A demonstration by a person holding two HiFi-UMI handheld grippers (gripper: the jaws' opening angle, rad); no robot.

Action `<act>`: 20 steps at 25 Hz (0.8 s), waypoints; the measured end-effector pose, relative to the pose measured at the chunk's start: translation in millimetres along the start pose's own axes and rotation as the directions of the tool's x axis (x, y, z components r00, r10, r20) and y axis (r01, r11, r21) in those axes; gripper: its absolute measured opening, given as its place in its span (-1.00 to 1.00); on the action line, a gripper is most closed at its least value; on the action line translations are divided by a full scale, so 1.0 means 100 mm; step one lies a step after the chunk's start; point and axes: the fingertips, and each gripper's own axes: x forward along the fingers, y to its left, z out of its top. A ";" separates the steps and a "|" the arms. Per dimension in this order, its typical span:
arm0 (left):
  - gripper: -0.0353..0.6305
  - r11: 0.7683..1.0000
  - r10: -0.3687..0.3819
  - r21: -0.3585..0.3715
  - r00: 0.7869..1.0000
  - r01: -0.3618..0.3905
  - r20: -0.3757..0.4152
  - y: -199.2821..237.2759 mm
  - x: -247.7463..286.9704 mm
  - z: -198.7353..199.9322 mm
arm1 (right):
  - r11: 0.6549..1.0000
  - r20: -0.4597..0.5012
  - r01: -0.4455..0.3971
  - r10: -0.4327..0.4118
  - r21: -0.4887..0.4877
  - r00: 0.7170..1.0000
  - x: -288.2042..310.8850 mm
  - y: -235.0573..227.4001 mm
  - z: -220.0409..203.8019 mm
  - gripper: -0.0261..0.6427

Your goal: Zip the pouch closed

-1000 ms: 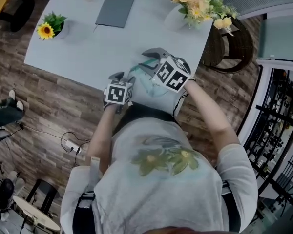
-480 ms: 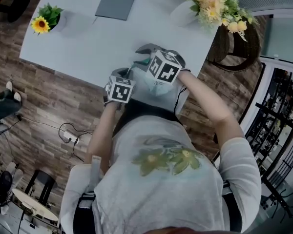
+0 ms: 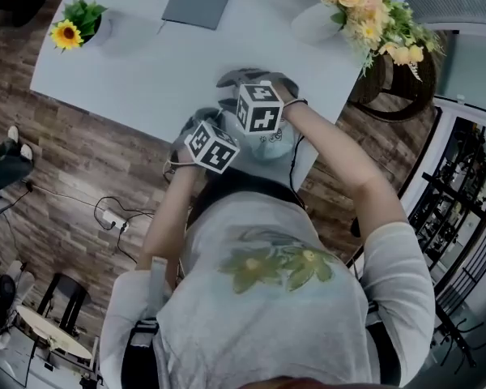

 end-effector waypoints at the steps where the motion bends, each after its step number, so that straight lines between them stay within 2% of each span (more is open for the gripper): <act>1: -0.81 1.000 -0.005 0.007 1.000 0.005 0.000 0.00 0.00 0.00 | 0.998 -0.017 -0.019 0.018 -0.054 1.000 0.03 0.02 -0.01 -0.44; 4: -0.81 0.999 -0.039 -0.010 0.999 0.039 0.011 0.01 -0.02 0.01 | 0.971 -0.065 -0.087 0.074 -0.222 0.995 0.12 0.12 -0.05 -0.44; 9: -0.81 0.994 -0.095 -0.049 0.995 0.095 0.001 0.01 -0.02 0.02 | 0.875 -0.163 -0.169 0.105 -0.454 0.981 0.19 0.19 -0.11 -0.50; 12: -0.81 0.993 -0.104 -0.049 0.995 0.104 -0.001 0.00 -0.03 0.02 | 0.825 -0.204 -0.223 0.133 -0.520 0.970 0.20 0.24 -0.13 -0.50; 16: -0.82 0.995 -0.103 -0.008 0.995 0.103 -0.018 0.01 -0.01 0.00 | 0.729 -0.256 -0.279 0.147 -0.625 0.956 0.21 0.31 -0.16 -0.51; 20: -0.82 0.989 -0.144 -0.030 0.990 0.143 -0.014 0.00 -0.03 0.02 | 0.680 -0.270 -0.300 0.153 -0.669 0.950 0.23 0.34 -0.18 -0.61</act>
